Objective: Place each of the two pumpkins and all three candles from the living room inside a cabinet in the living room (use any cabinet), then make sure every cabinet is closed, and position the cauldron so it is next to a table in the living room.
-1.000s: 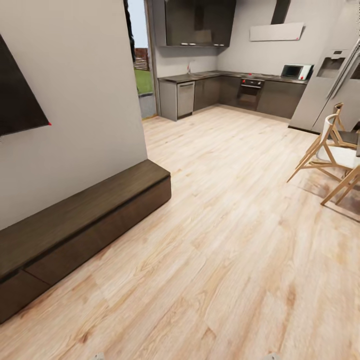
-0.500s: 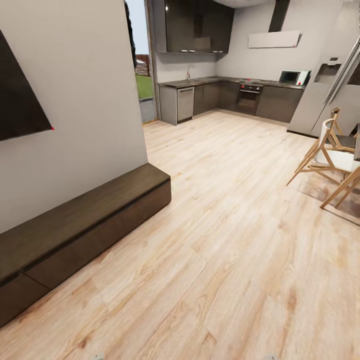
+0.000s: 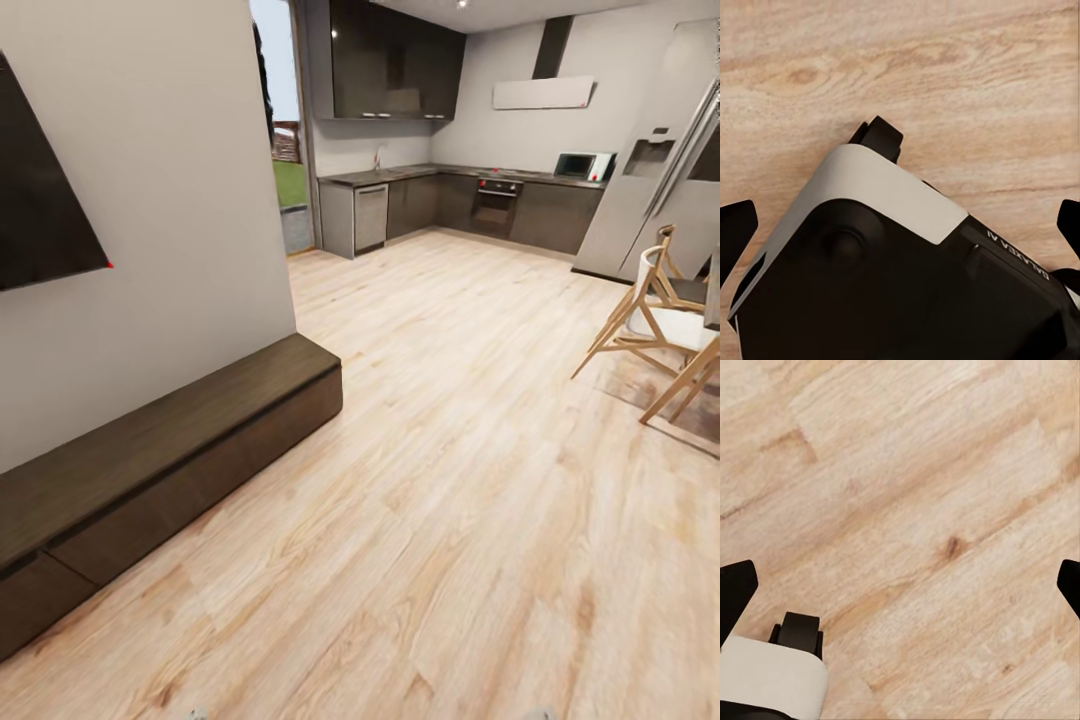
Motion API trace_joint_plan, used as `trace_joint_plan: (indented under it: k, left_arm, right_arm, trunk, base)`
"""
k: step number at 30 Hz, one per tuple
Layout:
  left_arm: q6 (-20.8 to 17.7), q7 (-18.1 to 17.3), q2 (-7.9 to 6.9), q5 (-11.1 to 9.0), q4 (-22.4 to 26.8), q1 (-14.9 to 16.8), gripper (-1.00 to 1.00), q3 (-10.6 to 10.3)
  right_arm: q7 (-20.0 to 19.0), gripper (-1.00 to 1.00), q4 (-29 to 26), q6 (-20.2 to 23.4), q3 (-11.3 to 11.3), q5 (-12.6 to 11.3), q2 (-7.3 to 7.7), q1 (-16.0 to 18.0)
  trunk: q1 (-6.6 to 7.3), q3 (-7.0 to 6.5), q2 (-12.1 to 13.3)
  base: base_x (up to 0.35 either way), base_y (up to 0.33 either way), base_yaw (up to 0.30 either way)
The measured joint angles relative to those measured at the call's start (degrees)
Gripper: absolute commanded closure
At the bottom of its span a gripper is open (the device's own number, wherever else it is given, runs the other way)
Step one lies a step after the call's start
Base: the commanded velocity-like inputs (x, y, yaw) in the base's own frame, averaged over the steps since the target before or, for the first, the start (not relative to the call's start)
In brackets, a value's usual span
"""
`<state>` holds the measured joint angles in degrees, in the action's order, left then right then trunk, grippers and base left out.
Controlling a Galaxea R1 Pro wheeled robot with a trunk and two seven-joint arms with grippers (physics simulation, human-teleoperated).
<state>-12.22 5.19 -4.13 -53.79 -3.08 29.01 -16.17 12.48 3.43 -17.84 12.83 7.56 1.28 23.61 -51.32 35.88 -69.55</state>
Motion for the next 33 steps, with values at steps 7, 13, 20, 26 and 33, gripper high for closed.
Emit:
trace_joint_plan:
  k: [7, 13, 20, 26, 33]
  left_arm:
    - [0.00, 0.00, 0.00, 0.00, 0.00, 0.02, -1.00, 0.00]
    - [0.00, 0.00, 0.00, -0.01, 0.00, 0.00, -1.00, 0.00]
    - [0.00, 0.00, 0.00, 0.00, 0.00, 0.00, -1.00, 0.00]
    - [0.00, 0.00, 0.00, -0.05, 0.00, 0.00, -1.00, 0.00]
    - [0.00, 0.00, 0.00, -0.03, 0.00, 0.00, -1.00, 0.00]
  right_arm:
    - [0.00, -1.00, 0.00, -0.18, 0.00, -0.23, 0.03, -0.03]
    - [0.00, -1.00, 0.00, -0.25, -0.09, -0.27, 0.04, -0.05]
    - [0.00, -1.00, 0.00, -0.26, -0.09, -0.27, 0.04, -0.04]
    - [0.00, -1.00, 0.00, -0.26, -0.09, -0.27, 0.00, -0.03]
    - [0.00, -1.00, 0.00, -0.26, -0.09, -0.27, -0.01, -0.04]
  trunk:
    - [0.00, -0.65, 0.00]
    - [0.00, -1.20, 0.00]
    - [0.00, -1.84, 0.00]
    - [0.00, -2.40, 0.00]
    - [0.00, -3.04, 0.00]
  base:
    - [0.000, 0.000, 0.000]
    - [0.000, 0.000, 0.000]
    - [0.000, 0.000, 0.000]
    - [0.000, 0.000, 0.000]
    - [0.000, 0.000, 0.000]
